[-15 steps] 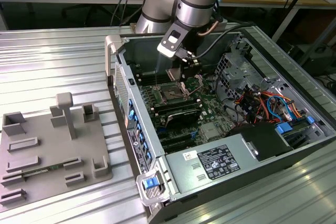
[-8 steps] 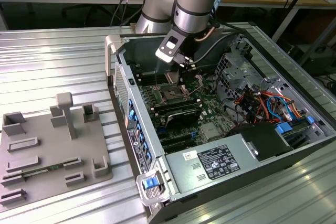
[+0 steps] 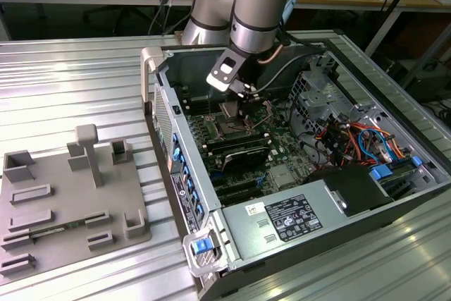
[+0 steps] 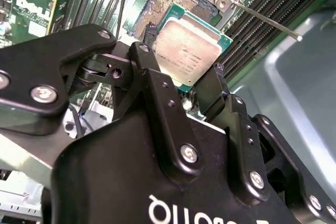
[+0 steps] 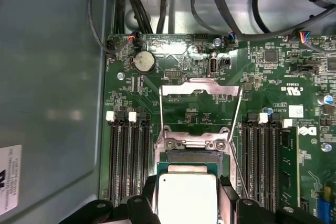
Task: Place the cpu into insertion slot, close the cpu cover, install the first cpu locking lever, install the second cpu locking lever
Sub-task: 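Place the cpu into insertion slot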
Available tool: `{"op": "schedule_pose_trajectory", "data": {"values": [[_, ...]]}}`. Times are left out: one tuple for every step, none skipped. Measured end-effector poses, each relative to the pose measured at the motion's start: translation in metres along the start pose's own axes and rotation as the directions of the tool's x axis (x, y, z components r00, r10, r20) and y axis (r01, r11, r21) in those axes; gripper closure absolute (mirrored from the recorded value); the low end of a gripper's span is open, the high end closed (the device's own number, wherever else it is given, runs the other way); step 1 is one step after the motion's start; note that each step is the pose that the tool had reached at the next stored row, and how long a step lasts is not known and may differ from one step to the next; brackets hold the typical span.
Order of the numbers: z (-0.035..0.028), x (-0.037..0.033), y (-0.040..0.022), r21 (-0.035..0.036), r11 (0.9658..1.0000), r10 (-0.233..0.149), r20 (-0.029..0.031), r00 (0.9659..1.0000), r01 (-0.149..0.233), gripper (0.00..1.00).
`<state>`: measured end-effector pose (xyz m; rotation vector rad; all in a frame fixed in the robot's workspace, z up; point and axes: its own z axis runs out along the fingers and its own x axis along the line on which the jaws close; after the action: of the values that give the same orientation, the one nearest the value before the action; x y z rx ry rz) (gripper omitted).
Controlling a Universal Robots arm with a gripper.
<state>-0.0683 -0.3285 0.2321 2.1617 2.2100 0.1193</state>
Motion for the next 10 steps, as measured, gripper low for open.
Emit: {"op": "schedule_pose_trajectory", "data": {"values": [[0.0023,-0.0001,-0.0002,0.0000,1.0000,0.000,0.0000,1.0000,0.000,0.45],[0.0044,-0.0001,-0.0005,-0.0001,1.0000,0.000,0.0000,1.0000,0.000,0.45],[0.0075,-0.0001,-0.0010,0.0000,1.0000,0.000,-0.0001,1.0000,0.000,0.45],[0.0106,-0.0002,-0.0015,0.0001,1.0000,0.000,0.0003,1.0000,0.000,0.45],[0.0136,-0.0003,-0.0019,0.0000,1.0000,0.000,0.0007,1.0000,0.000,0.45],[0.0151,-0.0005,-0.0021,0.0000,1.0000,0.000,0.0011,1.0000,0.000,0.45],[0.0165,-0.0008,-0.0022,0.0001,1.0000,0.000,0.0014,1.0000,0.000,0.45],[0.0178,-0.0020,-0.0025,0.0002,1.0000,0.000,0.0018,1.0000,0.000,0.45],[0.0186,-0.0034,-0.0027,0.0001,1.0000,0.000,0.0016,1.0000,0.000,0.45],[0.0198,-0.0039,-0.0028,-0.0001,1.0000,0.000,0.0014,1.0000,0.000,0.45]]}}
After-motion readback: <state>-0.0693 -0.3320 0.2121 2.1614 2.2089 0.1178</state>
